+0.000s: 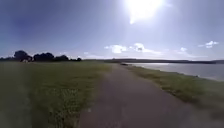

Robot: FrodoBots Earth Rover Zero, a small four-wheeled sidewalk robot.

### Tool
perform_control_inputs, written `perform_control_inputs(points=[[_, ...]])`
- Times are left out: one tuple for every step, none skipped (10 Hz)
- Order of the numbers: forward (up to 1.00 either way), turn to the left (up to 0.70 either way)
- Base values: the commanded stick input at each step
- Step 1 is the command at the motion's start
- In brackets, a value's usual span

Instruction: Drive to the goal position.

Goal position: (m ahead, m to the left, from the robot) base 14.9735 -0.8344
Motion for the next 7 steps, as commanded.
perform_control_inputs(points=[[0.7,0.4],[0.7,0.4],[0.7,0.05],[0.7,0.05],[0.7,0.05],[0.7,0.05],[0.7,0.05]])
